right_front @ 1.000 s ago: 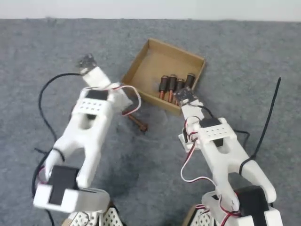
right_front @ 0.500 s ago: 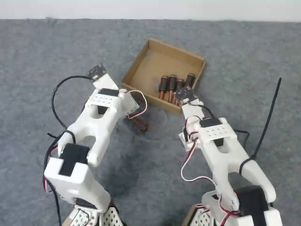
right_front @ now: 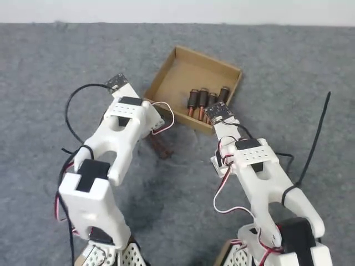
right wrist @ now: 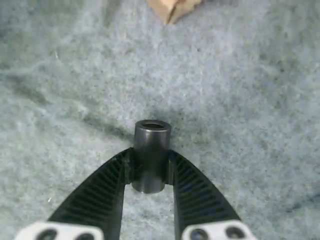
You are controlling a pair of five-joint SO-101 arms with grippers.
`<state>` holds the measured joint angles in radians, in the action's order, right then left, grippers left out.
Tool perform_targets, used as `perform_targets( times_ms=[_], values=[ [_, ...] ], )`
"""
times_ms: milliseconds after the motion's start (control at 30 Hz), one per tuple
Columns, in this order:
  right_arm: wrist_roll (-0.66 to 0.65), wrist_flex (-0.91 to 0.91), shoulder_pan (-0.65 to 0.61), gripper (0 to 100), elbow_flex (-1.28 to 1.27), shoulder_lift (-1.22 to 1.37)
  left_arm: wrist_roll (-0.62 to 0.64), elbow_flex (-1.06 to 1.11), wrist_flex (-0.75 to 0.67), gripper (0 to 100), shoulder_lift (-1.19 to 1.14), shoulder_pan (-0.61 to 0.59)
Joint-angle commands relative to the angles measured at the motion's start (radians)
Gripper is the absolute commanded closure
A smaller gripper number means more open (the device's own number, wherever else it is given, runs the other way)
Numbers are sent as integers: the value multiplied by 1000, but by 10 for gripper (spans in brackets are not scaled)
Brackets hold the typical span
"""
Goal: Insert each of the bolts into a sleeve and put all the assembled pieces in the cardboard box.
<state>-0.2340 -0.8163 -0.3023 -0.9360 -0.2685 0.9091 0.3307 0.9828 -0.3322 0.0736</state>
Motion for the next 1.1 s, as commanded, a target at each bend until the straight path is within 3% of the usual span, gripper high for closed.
perform_targets(
  times_ms=[0,133,300,467,567,800,933,1067],
  values=[
    [-20,21,16,991,0,-59,-12,-41,54,991,2,-9],
    [-20,21,18,991,0,-59,-186,-59,101,990,5,-9],
    [-20,22,18,991,-2,-58,-574,-153,253,989,74,6],
    [-20,44,18,991,8,-13,-991,-174,336,989,184,117],
    [-20,45,19,991,8,-7,-1140,-150,345,989,242,216],
    [-18,45,39,991,9,-7,-1315,-82,321,987,265,365],
    [-17,44,38,991,12,-7,-1307,-30,269,904,253,368],
    [-17,47,36,991,12,-7,-1194,-15,264,791,262,347]
  ],
)
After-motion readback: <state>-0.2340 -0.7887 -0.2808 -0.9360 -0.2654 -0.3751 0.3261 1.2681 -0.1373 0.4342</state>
